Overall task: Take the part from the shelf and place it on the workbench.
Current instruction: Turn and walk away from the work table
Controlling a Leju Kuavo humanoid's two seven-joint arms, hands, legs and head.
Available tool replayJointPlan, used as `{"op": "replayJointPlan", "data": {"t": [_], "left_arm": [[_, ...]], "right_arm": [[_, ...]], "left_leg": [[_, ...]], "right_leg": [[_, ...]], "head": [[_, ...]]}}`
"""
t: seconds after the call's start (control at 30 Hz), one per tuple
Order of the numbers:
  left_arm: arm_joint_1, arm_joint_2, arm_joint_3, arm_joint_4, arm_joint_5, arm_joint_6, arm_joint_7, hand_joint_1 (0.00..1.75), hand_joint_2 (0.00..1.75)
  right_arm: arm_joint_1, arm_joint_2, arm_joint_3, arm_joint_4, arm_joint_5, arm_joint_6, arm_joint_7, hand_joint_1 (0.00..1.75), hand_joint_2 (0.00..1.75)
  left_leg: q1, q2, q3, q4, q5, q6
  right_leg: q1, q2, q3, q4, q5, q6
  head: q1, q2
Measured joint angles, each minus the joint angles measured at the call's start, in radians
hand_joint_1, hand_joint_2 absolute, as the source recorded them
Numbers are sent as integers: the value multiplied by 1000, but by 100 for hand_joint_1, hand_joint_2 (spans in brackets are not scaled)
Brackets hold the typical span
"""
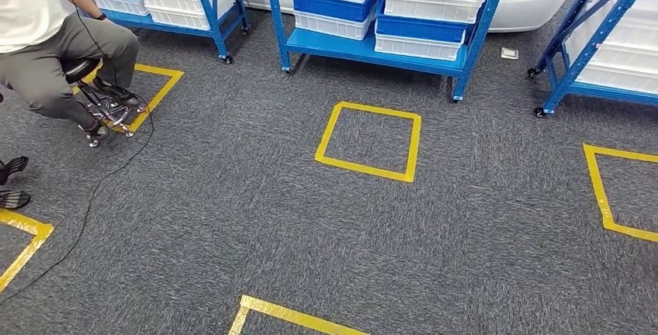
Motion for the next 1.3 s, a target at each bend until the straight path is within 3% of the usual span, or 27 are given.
{"op": "replayJointPlan", "data": {"t": [0.1,0.13,0.17,0.2,0.23,0.27,0.33,0.37,0.43,0.5,0.53,0.57,0.63,0.67,0.7,0.77,0.83,0.87,0.93,1.0,1.03,1.07,1.1,1.17,1.23,1.3], "left_arm": [[11,3,0,0,-3,10,1,0,0],[13,6,0,0,-5,12,1,0,0],[13,10,0,0,-5,14,0,0,0],[12,12,0,0,-6,16,-1,0,0],[11,9,0,1,-7,18,-3,0,0],[8,4,0,1,-8,22,-7,0,0],[1,-1,-1,2,-9,31,-16,0,0],[-1,-4,-1,2,-10,37,-20,0,0],[1,-5,-1,3,-11,45,-20,0,0],[8,-3,0,3,-10,49,-18,0,0],[12,-2,0,3,-10,50,-18,0,44],[14,-2,0,3,-10,50,-20,0,87],[15,0,1,3,-13,54,-25,0,175],[16,2,1,3,-15,57,-26,0,175],[15,3,1,3,-16,59,-25,0,175],[12,3,1,3,-13,61,-22,0,175],[8,1,2,3,-11,62,-21,0,175],[7,0,2,3,-11,63,-20,0,175],[7,-1,2,3,-11,64,-18,0,175],[7,-2,2,3,-12,66,-17,0,87],[7,-2,2,3,-13,66,-18,0,44],[7,-2,2,3,-15,67,-19,0,0],[7,-3,2,3,-16,69,-20,0,0],[7,-7,2,3,-18,71,-21,0,0],[5,-10,2,3,-18,73,-21,0,0],[6,-10,2,3,-19,77,-21,0,0]], "right_arm": [[5,6,1,3,0,0,2,0,0],[5,11,1,5,0,1,3,0,0],[7,16,1,8,-1,1,4,0,0],[9,17,1,9,-1,0,6,0,0],[9,13,2,8,-2,-1,7,0,0],[10,6,2,6,-4,-1,8,0,0],[4,0,2,1,-7,-4,9,0,0],[0,-3,2,-1,-9,-6,9,0,0],[-5,-2,2,-2,-9,-11,10,0,0],[-7,1,2,-2,-8,-14,11,0,0],[-6,3,2,-2,-6,-15,11,0,0],[-6,6,2,-1,-5,-16,11,0,44],[-5,11,3,-1,-3,-18,11,0,131],[-5,14,3,-1,-2,-20,11,0,175],[-5,14,3,-1,-1,-23,12,0,175],[-5,12,4,-1,0,-30,15,0,175],[-5,9,5,-1,0,-35,18,0,175],[-6,7,6,-1,0,-37,20,0,175],[-8,6,8,-1,0,-38,23,0,175],[-8,5,9,-1,-1,-39,27,0,175],[-7,4,9,-1,-2,-39,28,0,175],[-6,3,10,-1,-2,-39,29,0,175],[-5,2,10,-1,-3,-39,29,0,175],[-6,-2,10,-1,-3,-40,29,0,175],[-7,-6,11,-1,-2,-40,29,0,175],[-8,-8,12,-1,-2,-40,29,0,175]], "left_leg": [[47,-8,-1,36,-27,-66],[61,-8,-7,65,-46,-91],[71,-8,-9,90,-67,-111],[82,-10,-8,110,-86,-127],[90,-11,0,121,-93,-137],[95,-13,8,125,-91,-140],[95,-21,-14,180,-90,-129],[86,-26,-51,239,-108,-114],[58,-39,-150,374,-172,-81],[30,-45,-222,432,-217,-56],[18,-46,-238,419,-212,-44],[6,-48,-244,379,-182,-32],[-15,-58,-240,278,-77,-8],[-24,-66,-238,243,-40,1],[-30,-74,-237,226,-16,5],[-38,-84,-231,220,-4,3],[-38,-82,-216,209,12,2],[-39,-79,-208,203,15,5],[-48,-73,-201,198,12,15],[-60,-69,-198,198,5,25],[-67,-69,-194,198,2,30],[-74,-69,-190,198,-1,35],[-81,-69,-184,198,-4,39],[-91,-71,-175,199,-10,42],[-95,-73,-170,199,-15,40],[-94,-74,-167,196,-18,44]], "right_leg": [[-47,3,44,-112,55,77],[-52,-1,53,-137,40,81],[-51,-6,57,-142,23,72],[-42,-10,58,-129,-6,49],[-32,-17,66,-122,-18,20],[-24,-17,79,-120,-13,5],[-11,-13,98,-122,-11,-13],[-6,-10,104,-126,-11,-16],[1,0,113,-136,-13,-21],[9,13,129,-149,-18,-29],[11,21,140,-154,-22,-33],[13,28,150,-161,-26,-36],[15,43,169,-172,-33,-37],[17,50,175,-177,-37,-34],[21,57,178,-183,-42,-29],[28,65,184,-196,-51,-16],[31,54,189,-189,-64,-8],[33,41,178,-160,-78,-10],[37,17,114,-45,-123,-22],[45,12,39,62,-150,-29],[51,12,22,70,-140,-28],[58,12,25,39,-113,-27],[66,12,44,-22,-77,-28],[82,13,83,-139,-11,-47],[90,14,98,-183,15,-71],[88,14,103,-193,21,-76]], "head": [[10,0],[17,0],[16,0],[12,0],[4,0],[-7,0],[-13,0],[-16,0],[-18,0],[-19,0],[-19,0],[-19,0],[-22,0],[-25,0],[-26,0],[-26,0],[-22,0],[-20,0],[-17,0],[-15,0],[-15,0],[-15,0],[-15,0],[-17,0],[-19,0],[-19,0]]}}
